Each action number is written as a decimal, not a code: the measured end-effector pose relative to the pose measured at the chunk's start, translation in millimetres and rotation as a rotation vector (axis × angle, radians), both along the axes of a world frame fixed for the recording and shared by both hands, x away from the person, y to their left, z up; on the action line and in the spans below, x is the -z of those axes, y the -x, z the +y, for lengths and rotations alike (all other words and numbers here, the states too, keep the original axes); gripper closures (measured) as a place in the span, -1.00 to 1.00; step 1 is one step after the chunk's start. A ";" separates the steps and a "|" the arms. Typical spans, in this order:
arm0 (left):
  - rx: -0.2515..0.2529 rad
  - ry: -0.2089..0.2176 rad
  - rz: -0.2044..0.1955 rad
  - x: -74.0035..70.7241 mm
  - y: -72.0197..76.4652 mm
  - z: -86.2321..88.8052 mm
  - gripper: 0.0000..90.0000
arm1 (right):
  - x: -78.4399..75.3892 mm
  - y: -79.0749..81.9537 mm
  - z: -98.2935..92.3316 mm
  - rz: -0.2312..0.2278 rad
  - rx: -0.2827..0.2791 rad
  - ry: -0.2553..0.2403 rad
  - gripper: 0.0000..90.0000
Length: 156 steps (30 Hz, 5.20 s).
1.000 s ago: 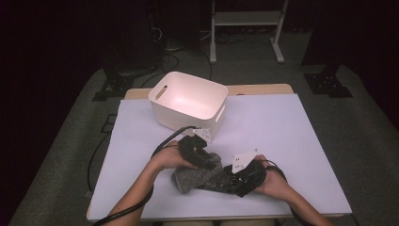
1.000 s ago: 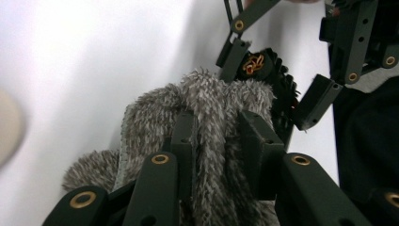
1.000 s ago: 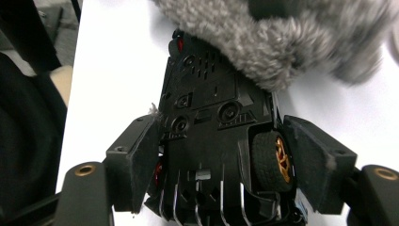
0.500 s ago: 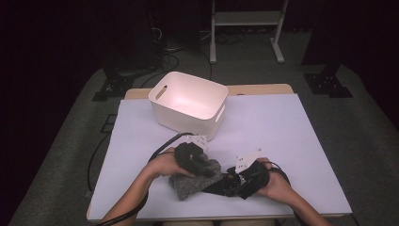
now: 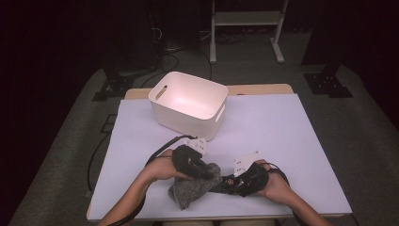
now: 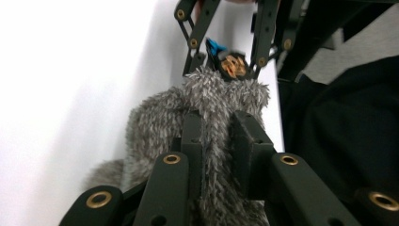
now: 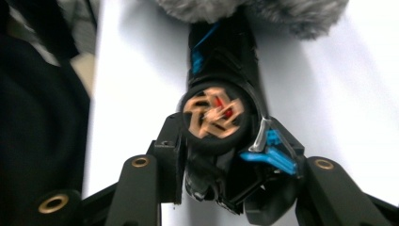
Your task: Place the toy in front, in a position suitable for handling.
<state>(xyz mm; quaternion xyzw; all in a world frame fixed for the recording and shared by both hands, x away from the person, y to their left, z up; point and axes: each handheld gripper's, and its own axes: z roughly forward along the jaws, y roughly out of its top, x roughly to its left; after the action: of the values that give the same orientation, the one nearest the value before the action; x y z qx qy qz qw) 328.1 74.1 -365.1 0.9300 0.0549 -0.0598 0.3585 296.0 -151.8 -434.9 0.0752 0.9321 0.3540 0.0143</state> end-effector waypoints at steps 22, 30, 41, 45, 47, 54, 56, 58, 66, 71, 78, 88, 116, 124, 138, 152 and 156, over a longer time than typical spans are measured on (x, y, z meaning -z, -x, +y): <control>-0.044 -0.106 -0.053 0.2 4.6 -16.4 0.49 | 3.4 -3.4 -21.7 0.017 0.077 -0.073 0.26; -0.006 -0.134 -0.138 -0.3 9.2 -26.1 0.69 | 4.9 -2.7 -22.7 0.020 0.089 -0.093 0.26; 0.092 -0.105 -0.159 2.3 11.9 -71.1 0.71 | 5.4 -1.5 -21.9 0.013 0.083 -0.102 0.27; 0.087 -0.102 -0.128 6.0 6.9 -68.5 0.71 | 6.2 -1.0 -22.4 0.015 0.084 -0.103 0.27; 0.060 -0.100 -0.115 7.3 3.1 -58.8 0.70 | 6.3 -1.2 -22.5 0.018 0.087 -0.105 0.27; -0.003 -0.096 -0.117 7.3 2.6 -18.2 0.70 | 6.7 -0.9 -22.2 0.000 0.078 -0.096 0.27; -0.012 -0.090 -0.112 7.9 1.3 -10.7 0.70 | 6.8 -1.2 -21.9 0.012 0.086 -0.101 0.27; -0.015 -0.081 -0.108 8.3 0.2 -7.4 0.70 | 7.0 -1.8 -21.9 0.013 0.086 -0.103 0.27; 0.063 -0.072 -0.118 7.7 5.0 -41.6 0.70 | 7.1 -2.6 -21.4 0.016 0.085 -0.103 0.27; 0.110 -0.070 -0.120 7.5 6.0 -65.5 0.70 | 6.9 -2.6 -21.1 0.020 0.086 -0.104 0.27; 0.076 -0.055 -0.090 8.4 1.9 -43.6 0.69 | 4.8 -3.7 -20.4 0.021 0.068 -0.083 0.28; -0.060 -0.046 -0.085 6.5 4.4 20.9 0.68 | -3.0 -10.6 -19.5 0.020 0.025 -0.014 0.28; -0.077 0.012 -0.017 30.9 1.9 31.3 0.66 | -24.8 -19.8 13.3 0.026 -0.006 0.144 -0.14; -0.081 0.038 0.004 33.8 1.9 29.4 0.66 | -27.0 -23.9 39.8 0.014 -0.031 0.230 0.04; -0.085 0.080 0.026 36.5 -5.5 36.5 0.67 | -25.7 -20.7 42.3 -0.055 -0.019 0.228 0.27; -0.082 0.108 -0.088 -32.9 -4.6 41.7 0.67 | -47.5 -29.6 35.8 -0.042 0.013 -0.107 0.27; -0.059 0.084 -0.078 -28.4 -6.2 27.9 0.67 | -38.0 -26.7 26.6 -0.032 0.034 -0.134 0.27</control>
<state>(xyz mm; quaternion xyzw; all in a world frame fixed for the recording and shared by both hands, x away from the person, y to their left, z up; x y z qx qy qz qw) 334.2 102.0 -336.7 0.9137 0.0657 -0.0150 0.4007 322.7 -125.2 -397.0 0.0860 0.9045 0.4166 0.0302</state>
